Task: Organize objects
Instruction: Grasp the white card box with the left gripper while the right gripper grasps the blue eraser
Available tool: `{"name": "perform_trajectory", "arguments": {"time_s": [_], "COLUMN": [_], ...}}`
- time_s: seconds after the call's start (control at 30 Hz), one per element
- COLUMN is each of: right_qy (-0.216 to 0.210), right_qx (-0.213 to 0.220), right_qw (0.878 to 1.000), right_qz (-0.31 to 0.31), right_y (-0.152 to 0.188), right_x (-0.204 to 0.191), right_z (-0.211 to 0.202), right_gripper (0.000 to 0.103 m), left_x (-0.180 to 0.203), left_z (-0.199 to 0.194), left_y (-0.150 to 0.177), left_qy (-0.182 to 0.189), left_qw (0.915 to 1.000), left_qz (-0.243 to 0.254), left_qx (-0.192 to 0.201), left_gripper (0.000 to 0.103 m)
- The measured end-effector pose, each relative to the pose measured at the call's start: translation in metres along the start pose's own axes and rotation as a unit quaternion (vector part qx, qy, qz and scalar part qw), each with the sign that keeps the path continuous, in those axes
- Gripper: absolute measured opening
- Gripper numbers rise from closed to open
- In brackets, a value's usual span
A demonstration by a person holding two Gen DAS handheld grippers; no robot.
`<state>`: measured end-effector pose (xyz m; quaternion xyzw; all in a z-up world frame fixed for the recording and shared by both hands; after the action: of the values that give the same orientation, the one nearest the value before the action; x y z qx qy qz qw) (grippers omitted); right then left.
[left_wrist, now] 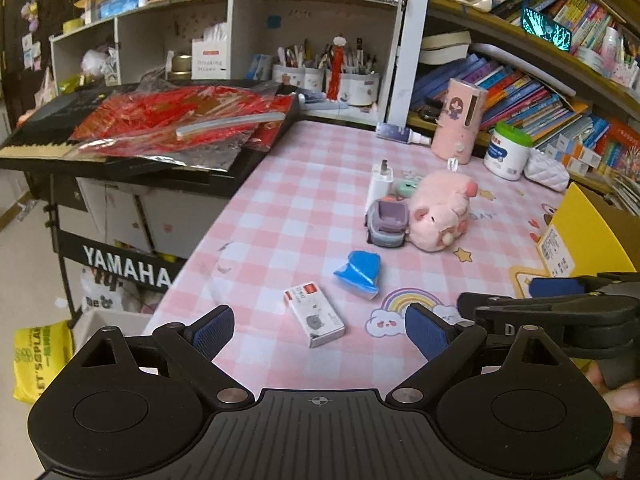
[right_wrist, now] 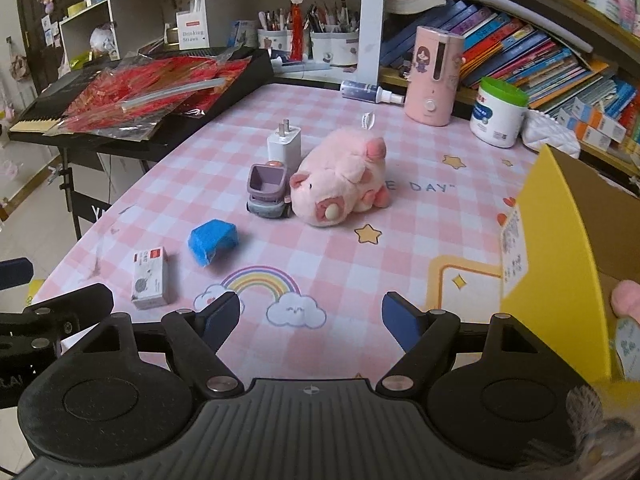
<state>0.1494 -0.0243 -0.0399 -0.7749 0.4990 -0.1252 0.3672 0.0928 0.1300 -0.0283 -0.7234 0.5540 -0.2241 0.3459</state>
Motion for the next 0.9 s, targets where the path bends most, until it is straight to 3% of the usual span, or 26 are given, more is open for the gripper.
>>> {"name": "perform_trajectory", "arguments": {"time_s": [0.1,0.17,0.6,0.73,0.9], "right_qy": [-0.006,-0.01,-0.053,-0.08,-0.114], "right_qx": [-0.003,-0.004,-0.011,-0.013,-0.021], "right_qw": [1.0,1.0,0.998,0.996,0.992], "right_qz": [0.003,0.001,-0.027,-0.036,-0.05], "right_y": [-0.006,-0.01,-0.032,-0.038,-0.044], "right_x": [0.004,0.006,0.004,-0.002,-0.015], "right_z": [0.008,0.013,0.042,0.05,0.068], "right_gripper": [0.077,0.077,0.077,0.077,0.077], "left_x": [0.005,0.009,0.014,0.011,-0.005], "left_z": [0.009,0.019,0.083,0.082,0.076], "left_y": [-0.003,-0.005,-0.008,-0.006,-0.006], "left_qy": [0.002,0.001,-0.025,-0.028,-0.033], "left_qw": [1.0,0.9998,0.9957,0.9956,0.9952], "left_qz": [0.006,0.01,0.001,0.006,-0.019], "left_qx": [-0.004,-0.016,-0.089,-0.089,-0.09], "left_gripper": [0.075,0.054,0.038,0.028,0.028]}}
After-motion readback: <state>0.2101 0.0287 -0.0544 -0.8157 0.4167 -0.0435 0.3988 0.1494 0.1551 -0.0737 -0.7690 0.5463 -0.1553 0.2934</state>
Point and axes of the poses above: each gripper's, at about its wrist camera, not at the fingertips, and z roughly the way its jaws point, x to its right, y to its underside, the point moved 1 cm from there along z, roughly the way its jaws point, and after that the axes turned 13 degrees about -y, right-handed, at the moved point
